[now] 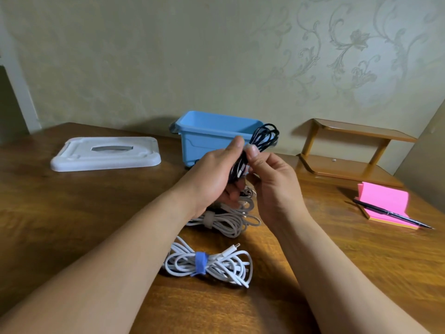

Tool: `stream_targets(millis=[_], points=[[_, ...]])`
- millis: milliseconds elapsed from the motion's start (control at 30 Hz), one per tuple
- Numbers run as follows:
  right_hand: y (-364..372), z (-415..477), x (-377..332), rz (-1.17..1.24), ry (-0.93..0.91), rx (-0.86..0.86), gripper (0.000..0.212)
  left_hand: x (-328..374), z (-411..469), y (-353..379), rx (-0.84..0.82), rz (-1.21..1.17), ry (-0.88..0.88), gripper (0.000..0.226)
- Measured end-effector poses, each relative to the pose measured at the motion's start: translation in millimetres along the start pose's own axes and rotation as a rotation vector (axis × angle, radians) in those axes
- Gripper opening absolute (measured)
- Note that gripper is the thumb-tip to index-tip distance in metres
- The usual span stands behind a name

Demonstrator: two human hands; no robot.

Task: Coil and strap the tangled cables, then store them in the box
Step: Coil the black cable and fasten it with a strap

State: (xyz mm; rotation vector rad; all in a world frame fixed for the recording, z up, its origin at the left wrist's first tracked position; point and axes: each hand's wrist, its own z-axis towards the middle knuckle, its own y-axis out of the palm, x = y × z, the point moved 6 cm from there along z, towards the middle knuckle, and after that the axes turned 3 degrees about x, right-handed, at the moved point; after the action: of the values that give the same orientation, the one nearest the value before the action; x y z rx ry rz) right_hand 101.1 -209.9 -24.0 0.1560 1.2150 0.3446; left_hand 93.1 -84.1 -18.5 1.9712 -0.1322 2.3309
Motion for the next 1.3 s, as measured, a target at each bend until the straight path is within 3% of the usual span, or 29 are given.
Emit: stream_targets(millis=[67, 167, 267, 333, 400, 467, 533, 633, 767, 833, 1000, 1100, 1200, 1300], points=[[-3.8, 1.2, 0.1, -0.020, -0.030, 0.042, 0.033, 2.7, 0.0, 1.2, 0.013, 0.048, 0.099, 0.048], [-1.5, 0.2, 3.3, -0.005, -0.029, -0.016, 0.047, 5.4, -2.8, 2.9, -0.001, -0.065, 0.099, 0.042], [4.0, -5.9, 2.3, -0.017, -0.014, -0.102, 0.042, 4.2, -6.5, 0.7, -0.021, -0.103, 0.069, 0.045], [4.1, -5.0, -1.5, -0.069, -0.022, -0.079, 0.036, 3.2, -6.9, -12.1, 0.007, 0.055, 0.093, 0.054], [1.8, 2.1, -10.4, -0.143, -0.037, -0.015, 0.025, 12.1, -7.1, -31.3, 0.101, 0.402, 0.170, 0.062], [1.7, 14.4, -26.6, -0.479, -0.131, 0.027, 0.021, 26.8, -13.3, -50.3, 0.202, 0.605, 0.237, 0.051], [8.7, 23.3, -40.1, -0.944, -0.223, 0.001, 0.020, 40.1, -30.1, -62.9, 0.219, 0.633, 0.307, 0.037], [30.9, 19.4, -38.5, -1.285, -0.233, -0.128, 0.018, 43.8, -69.6, -64.7, 0.062, 0.748, 0.342, 0.034], [41.5, 0.2, -7.8, -1.568, -0.331, -0.263, 0.016, 29.1, -106.7, -53.3, -0.221, 1.181, 0.361, 0.051], [33.2, -0.7, 1.3, -1.526, -0.276, -0.283, 0.015, 15.2, -112.4, -47.1, -0.267, 1.324, 0.394, 0.048], [11.6, 14.6, -8.1, -1.368, -0.114, -0.221, 0.024, 11.2, -104.7, -41.3, -0.060, 1.304, 0.598, 0.021], [-1.4, 26.8, -8.1, -1.379, 0.001, -0.157, 0.028, 12.5, -96.0, -36.5, -0.068, 1.290, 0.612, 0.033], [2.0, 36.0, -3.0, -1.392, 0.053, -0.176, 0.030, -0.5, -100.1, -36.7, -0.208, 1.328, 0.570, 0.054], [14.3, 43.1, 5.2, -1.419, 0.093, -0.264, 0.035, -9.6, -101.4, -42.3, -0.227, 1.342, 0.623, 0.049]])
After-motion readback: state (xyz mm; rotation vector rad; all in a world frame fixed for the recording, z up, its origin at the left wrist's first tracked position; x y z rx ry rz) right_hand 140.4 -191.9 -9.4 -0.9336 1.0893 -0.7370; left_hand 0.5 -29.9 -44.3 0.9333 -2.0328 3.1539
